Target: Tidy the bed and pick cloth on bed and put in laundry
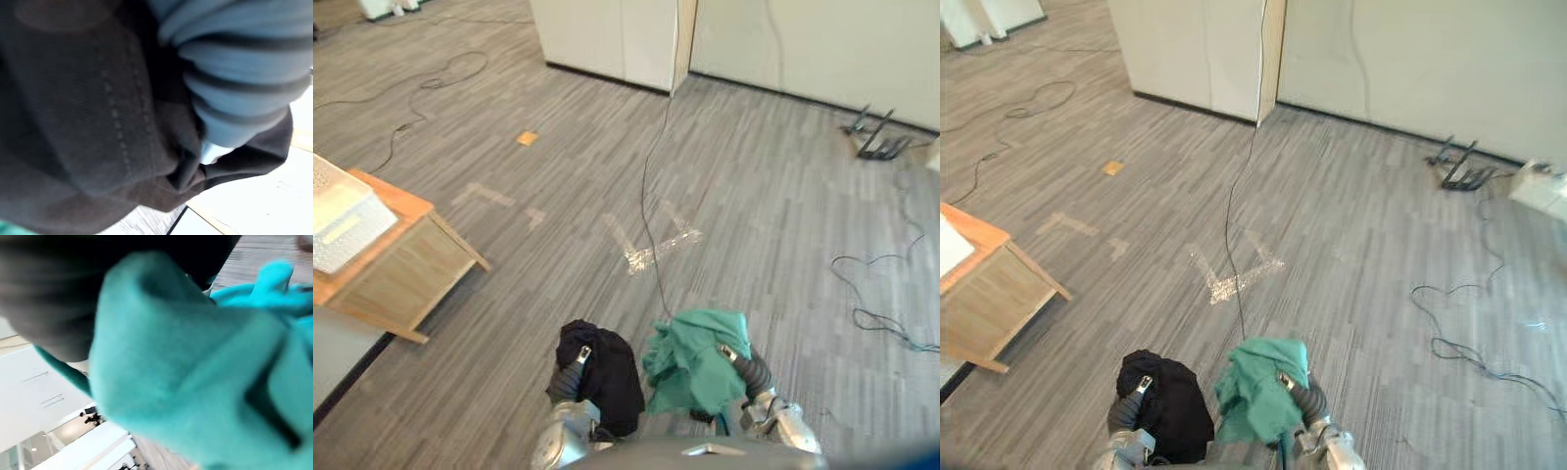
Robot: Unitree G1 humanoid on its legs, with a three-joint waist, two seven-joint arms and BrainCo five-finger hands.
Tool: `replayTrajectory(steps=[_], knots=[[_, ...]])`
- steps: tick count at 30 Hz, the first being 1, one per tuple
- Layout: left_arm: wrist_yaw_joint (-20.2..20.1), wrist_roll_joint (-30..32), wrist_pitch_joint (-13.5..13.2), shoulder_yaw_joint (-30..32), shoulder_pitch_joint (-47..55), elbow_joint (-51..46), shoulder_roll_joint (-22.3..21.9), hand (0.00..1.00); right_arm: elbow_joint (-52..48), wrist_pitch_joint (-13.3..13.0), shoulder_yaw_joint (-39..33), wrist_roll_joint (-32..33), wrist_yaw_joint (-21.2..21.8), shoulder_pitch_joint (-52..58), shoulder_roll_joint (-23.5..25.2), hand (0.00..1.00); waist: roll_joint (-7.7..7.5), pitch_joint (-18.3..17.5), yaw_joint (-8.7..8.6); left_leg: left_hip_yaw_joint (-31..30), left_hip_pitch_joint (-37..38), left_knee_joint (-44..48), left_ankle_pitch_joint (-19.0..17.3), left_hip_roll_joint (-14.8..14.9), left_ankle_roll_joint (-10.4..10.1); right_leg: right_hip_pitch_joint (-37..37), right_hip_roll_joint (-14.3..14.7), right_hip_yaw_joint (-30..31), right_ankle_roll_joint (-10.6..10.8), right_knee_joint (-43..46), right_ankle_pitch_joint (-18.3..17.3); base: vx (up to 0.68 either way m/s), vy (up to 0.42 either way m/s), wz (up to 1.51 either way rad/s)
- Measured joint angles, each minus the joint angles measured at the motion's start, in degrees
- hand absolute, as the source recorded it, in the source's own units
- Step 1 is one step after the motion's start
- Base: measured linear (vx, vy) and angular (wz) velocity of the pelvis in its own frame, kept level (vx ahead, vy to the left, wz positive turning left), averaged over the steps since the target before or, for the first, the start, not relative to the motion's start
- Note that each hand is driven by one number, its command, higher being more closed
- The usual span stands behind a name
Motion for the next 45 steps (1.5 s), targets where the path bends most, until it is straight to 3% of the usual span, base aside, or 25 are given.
replayTrajectory(steps=[1, 2, 4, 6, 8, 10, 12, 15, 17, 18, 20, 21, 22, 23, 24, 25, 26, 28, 32, 35, 38, 39, 41, 43, 45], knots=[[-0.2, 0.0, 0.0, 0.0, 0.1, 0.0, -0.1, 1.0, 0.0, 0.0, 0.0, 0.0, 0.0, -0.2, 0.0, 1.0, 0.05, 0.0, -0.13, 0.0, -1.0, 3.3, 0.6, 0.4, -0.1, 0.4, 0.4, 0.0, -0.1, 0.6, -1.3, 0.42, -0.348, -0.08], [-1.2, -0.1, 0.0, 0.0, 0.3, 0.0, -0.6, 1.0, 0.1, 0.1, -0.4, 0.3, 0.0, -0.6, -0.3, 1.0, 1.51, -0.1, -0.58, -0.1, -7.4, 18.5, 5.6, 2.6, 0.2, 3.5, 3.3, -0.4, 0.4, -0.8, -4.2, 0.3, -0.282, -0.06], [-2.7, 0.0, 0.0, 0.3, 0.7, 0.0, -1.2, 1.0, 0.1, 0.1, -1.0, 0.4, 0.6, -0.6, -0.8, 1.0, 3.14, 0.5, -0.39, 0.0, -13.4, 32.2, 15.7, 5.8, 0.3, 8.4, 7.2, -0.5, -0.1, -5.6, -4.7, 0.29, -0.239, -0.18], [-4.1, 0.6, 0.0, 0.6, 1.8, 0.0, -1.8, 1.0, 0.3, 0.1, -2.1, 0.9, 1.4, -0.4, -1.2, 1.0, 4.01, 0.9, 0.5, 0.1, -21.7, 46.1, 11.8, 6.5, 1.2, 13.8, 10.3, 1.7, -1.4, -9.7, -5.4, 0.33, -0.147, -0.51], [-4.9, 1.1, 0.0, 0.6, 2.1, -0.1, -2.1, 1.0, 0.8, 0.0, -2.8, 1.8, 1.8, -0.4, -1.6, 1.0, 3.73, 1.0, 0.93, 1.5, -26.5, 47.2, 9.0, 4.5, 1.5, 16.6, 10.5, 2.9, -2.6, -11.8, -5.9, 0.35, -0.115, -0.61], [-5.1, 1.1, 0.0, 0.3, 2.2, -0.5, -2.3, 1.0, 0.8, -0.1, -3.2, 2.2, 2.9, -0.3, -2.3, 1.0, 3.47, 1.0, 1.45, 3.4, -30.6, 38.5, 6.3, 1.2, 1.2, 20.8, 10.3, 5.4, -2.9, -15.7, -5.9, 0.31, -0.075, -0.67], [-4.7, 1.0, 0.0, -0.7, 2.2, -2.1, -1.7, 1.0, 0.6, -0.1, -3.3, 2.2, 4.1, 0.9, -2.3, 1.0, 3.09, 1.1, 1.94, 7.0, -31.1, 20.2, 6.4, -1.4, 1.1, 24.7, 9.8, 6.3, -3.0, -19.3, -5.7, 0.36, -0.014, -0.42], [-3.1, 0.3, 0.0, -2.2, 0.7, -2.5, -2.2, 1.0, -1.0, 0.0, -3.3, 2.2, 3.9, 4.1, -2.4, 1.0, 2.47, 0.8, 0.82, 18.5, -30.9, -2.8, 10.8, -2.6, 0.6, 29.6, 8.9, 3.0, 0.3, -23.2, -6.6, 0.47, 0.033, 0.38], [-1.9, -0.4, 0.0, -4.1, 0.0, -2.5, -2.4, 1.0, -2.3, 0.0, -3.4, 2.1, 3.1, 6.1, -2.5, 1.0, 1.55, 0.3, 0.03, 28.2, -30.7, -7.5, 13.3, -3.0, 2.1, 32.9, 8.0, -0.5, 2.9, -24.6, -8.1, 0.58, 0.071, 0.87], [-1.8, -0.6, 0.0, -5.0, -0.6, -2.5, -2.4, 1.0, -2.7, 0.0, -3.4, 2.0, 2.6, 6.6, -2.8, 1.0, 0.98, -0.4, -0.07, 33.8, -31.0, -7.8, 14.7, -2.9, 4.2, 34.3, 7.5, -2.4, 5.2, -24.4, -9.5, 0.55, 0.089, 0.77], [-1.4, -0.6, 0.0, -5.1, -0.3, -2.4, -2.7, 1.0, -2.8, 0.0, -3.8, 1.5, 1.4, 6.8, -3.0, 1.0, 0.64, -2.4, 0.45, 34.5, -31.1, -9.3, 18.4, -3.9, 10.3, 35.4, 6.9, -3.7, 9.1, -21.9, -11.8, 0.57, 0.097, 0.63], [-0.8, -0.6, 0.0, -4.7, -0.2, -1.6, -2.5, 1.0, -2.2, 0.0, -3.9, 1.5, 1.2, 6.7, -2.8, 1.0, -0.46, -3.7, 0.87, 33.9, -30.8, -9.5, 18.2, -5.4, 15.3, 34.6, 5.1, -4.0, 11.0, -18.2, -12.9, 0.61, 0.132, 0.52], [0.0, -0.8, 0.0, -3.9, -0.4, -1.3, -2.5, 1.0, -1.8, 0.0, -3.9, 1.4, 1.1, 5.7, -2.6, 1.0, -1.09, -5.0, 1.31, 33.2, -29.4, -8.9, 15.5, -6.8, 16.5, 31.2, 2.0, -3.7, 12.0, -7.9, -12.6, 0.61, 0.154, 0.47], [0.2, -0.8, -0.1, -3.5, -0.5, -1.4, -2.4, 1.0, -1.8, 0.0, -3.9, 1.3, 1.2, 5.1, -2.5, 1.0, -1.35, -4.8, 1.76, 32.9, -28.9, -8.1, 14.6, -6.9, 16.1, 29.5, 0.6, -3.7, 13.0, -2.2, -11.8, 0.59, 0.174, 0.36], [0.4, -0.8, -0.2, -2.4, -0.6, -1.4, -2.2, 1.0, -1.5, 0.0, -4.1, 0.6, 1.3, 3.7, -2.2, 1.0, -2.41, -4.4, 2.34, 31.7, -27.2, -6.4, 11.7, -7.3, 15.7, 24.9, -3.0, -3.4, 13.3, 12.4, -7.4, 0.46, 0.127, 0.27], [0.6, -0.8, -0.3, -1.9, -0.7, -1.4, -2.2, 1.0, -1.4, 0.0, -4.1, 0.2, 1.4, 3.2, -1.9, 1.0, -2.85, -4.2, 2.32, 30.5, -25.9, -5.7, 10.6, -7.9, 15.5, 22.5, -5.0, -2.8, 12.5, 19.4, -5.9, 0.69, 0.135, 0.64], [1.5, -0.6, -0.3, -1.8, -0.7, -1.4, -1.2, 1.0, -1.4, 0.0, -3.9, -0.4, 1.8, 3.1, -1.2, 1.0, -3.04, -4.1, 1.93, 28.0, -22.9, -5.1, 8.7, -8.2, 14.9, 19.9, -7.4, -2.7, 11.5, 30.1, -5.7, 0.68, 0.094, 0.92], [3.1, -0.5, -0.3, -1.9, -0.6, -1.5, -0.2, 1.0, -0.9, -0.1, -3.0, -0.8, 1.9, 3.4, -0.8, 1.0, -2.1, -3.7, 1.44, 23.0, -17.6, -6.0, 8.3, -7.9, 14.4, 17.6, -9.2, -2.9, 9.7, 36.3, -6.8, 0.55, 0.042, 1.05], [5.6, -0.5, -1.3, -0.4, -2.5, -2.2, 0.7, 1.0, -0.9, -1.2, -0.2, -0.8, 2.1, 4.1, -0.5, 1.0, -2.57, -3.9, -0.11, 13.3, -12.5, -9.2, 8.4, -8.0, 13.9, 7.8, -10.2, -0.4, 9.3, 29.3, -8.9, 0.37, -0.108, 1.37], [6.6, -0.6, -0.8, 0.0, -4.7, -2.1, 1.0, 1.0, -0.2, -1.3, 0.9, -0.9, 1.0, 4.3, -0.3, 1.0, -2.63, -3.6, -0.9, 4.6, -10.0, -10.7, 7.0, -7.9, 10.8, 4.0, -8.3, 2.8, 9.8, 14.9, -8.8, 0.35, -0.259, 1.44], [6.7, -0.7, -0.2, 0.8, -6.2, 0.5, 1.0, 1.0, 4.0, -1.4, 0.9, -0.9, 0.2, 3.8, -0.2, 1.0, -2.98, -2.8, -0.85, -3.9, -8.5, -10.6, 5.0, -6.4, 7.4, 5.2, -2.8, 11.6, 11.2, -8.8, -3.2, 0.3, -0.393, 1.47], [6.6, -0.7, -0.2, 0.9, -6.1, 0.7, 1.5, 1.0, 4.4, -1.4, 1.0, -0.9, -0.3, 4.0, 0.1, 1.0, -3.9, -2.5, -0.78, -7.1, -8.4, -10.2, 3.5, -6.4, 5.8, 6.2, -2.2, 14.9, 13.2, -15.4, 2.1, 0.26, -0.473, 1.51], [6.3, -1.0, -0.1, 0.3, -5.9, 2.2, 1.4, 1.0, 5.4, -1.4, 0.0, -0.7, -0.9, 5.0, 0.3, 1.0, -3.28, -2.0, -0.48, -9.6, -8.3, -9.2, 2.5, -4.6, 3.9, 7.5, -0.1, 14.4, 10.7, -13.4, 3.0, 0.23, -0.435, 1.13], [5.1, -2.1, -0.1, 0.8, -3.6, 2.3, 0.4, 1.0, 4.9, -1.5, 0.1, 0.6, -1.2, 3.8, -0.1, 1.0, -1.06, -1.5, 0.22, -10.0, -7.8, -9.1, 2.7, -2.3, 2.4, 6.4, 1.1, 13.1, 8.0, -6.8, -1.9, 0.21, -0.346, 0.51], [3.6, -3.6, -0.1, 1.3, -2.0, 2.3, 0.2, 1.0, 3.8, -1.6, 0.4, 2.0, -1.3, 4.0, -0.1, 1.0, -0.86, -1.5, 0.5, -10.0, -7.5, -7.1, 2.7, -1.7, 2.2, 6.7, 0.7, 11.0, 7.3, -2.4, -5.9, 0.23, -0.292, 0.58]])
